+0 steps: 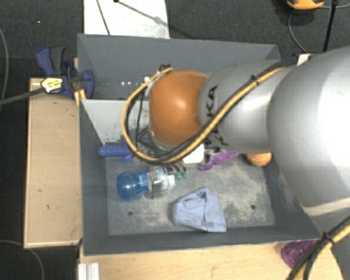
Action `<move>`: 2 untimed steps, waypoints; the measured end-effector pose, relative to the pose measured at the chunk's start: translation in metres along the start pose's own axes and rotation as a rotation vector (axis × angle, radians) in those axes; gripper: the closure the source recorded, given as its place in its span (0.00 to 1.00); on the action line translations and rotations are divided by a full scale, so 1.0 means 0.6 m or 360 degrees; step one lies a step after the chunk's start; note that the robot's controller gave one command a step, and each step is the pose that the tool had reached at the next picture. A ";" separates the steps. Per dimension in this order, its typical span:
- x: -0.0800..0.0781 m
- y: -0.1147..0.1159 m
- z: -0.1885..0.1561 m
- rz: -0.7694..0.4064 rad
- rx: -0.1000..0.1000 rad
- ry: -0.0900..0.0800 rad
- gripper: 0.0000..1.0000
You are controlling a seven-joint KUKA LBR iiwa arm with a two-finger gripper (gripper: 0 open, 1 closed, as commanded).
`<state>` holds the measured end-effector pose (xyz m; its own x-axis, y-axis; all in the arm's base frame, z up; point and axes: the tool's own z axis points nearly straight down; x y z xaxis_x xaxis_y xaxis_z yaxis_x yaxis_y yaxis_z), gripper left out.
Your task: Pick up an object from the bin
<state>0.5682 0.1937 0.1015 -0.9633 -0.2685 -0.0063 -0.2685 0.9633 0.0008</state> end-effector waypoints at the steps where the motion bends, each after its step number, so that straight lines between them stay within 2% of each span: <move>1: -0.002 0.038 0.052 0.0302 0.0000 0.0002 1.00; 2: -0.002 0.038 0.052 0.0304 -0.0001 0.0002 1.00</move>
Offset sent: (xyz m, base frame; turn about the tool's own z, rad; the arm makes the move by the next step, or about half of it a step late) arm 0.0000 0.0000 0.0000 0.0000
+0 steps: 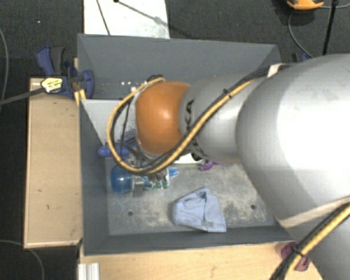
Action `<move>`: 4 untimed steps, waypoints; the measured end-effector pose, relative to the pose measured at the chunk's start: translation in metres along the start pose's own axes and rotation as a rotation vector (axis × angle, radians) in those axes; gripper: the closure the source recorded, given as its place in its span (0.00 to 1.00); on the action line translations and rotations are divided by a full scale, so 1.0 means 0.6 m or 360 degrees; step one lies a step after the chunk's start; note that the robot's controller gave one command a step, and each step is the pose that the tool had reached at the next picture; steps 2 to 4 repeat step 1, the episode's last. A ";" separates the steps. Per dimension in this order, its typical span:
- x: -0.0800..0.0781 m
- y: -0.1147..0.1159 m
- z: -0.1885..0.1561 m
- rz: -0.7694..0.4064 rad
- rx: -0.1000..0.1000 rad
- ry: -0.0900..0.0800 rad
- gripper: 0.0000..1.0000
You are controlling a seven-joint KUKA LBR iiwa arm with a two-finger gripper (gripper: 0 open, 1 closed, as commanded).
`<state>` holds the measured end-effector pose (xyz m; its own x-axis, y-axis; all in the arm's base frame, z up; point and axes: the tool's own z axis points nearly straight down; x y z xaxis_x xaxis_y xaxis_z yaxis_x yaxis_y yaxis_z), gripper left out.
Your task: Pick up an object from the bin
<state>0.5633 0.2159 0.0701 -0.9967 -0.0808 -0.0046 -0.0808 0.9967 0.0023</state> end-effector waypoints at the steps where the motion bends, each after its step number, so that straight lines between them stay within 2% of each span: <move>1: -0.009 -0.015 -0.272 -0.0115 -0.0002 -0.0012 1.00; 4: -0.009 -0.015 -0.272 -0.0115 -0.0002 -0.0012 1.00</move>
Offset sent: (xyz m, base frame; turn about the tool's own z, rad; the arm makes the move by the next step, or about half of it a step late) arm 0.0000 0.0000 0.0000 0.0000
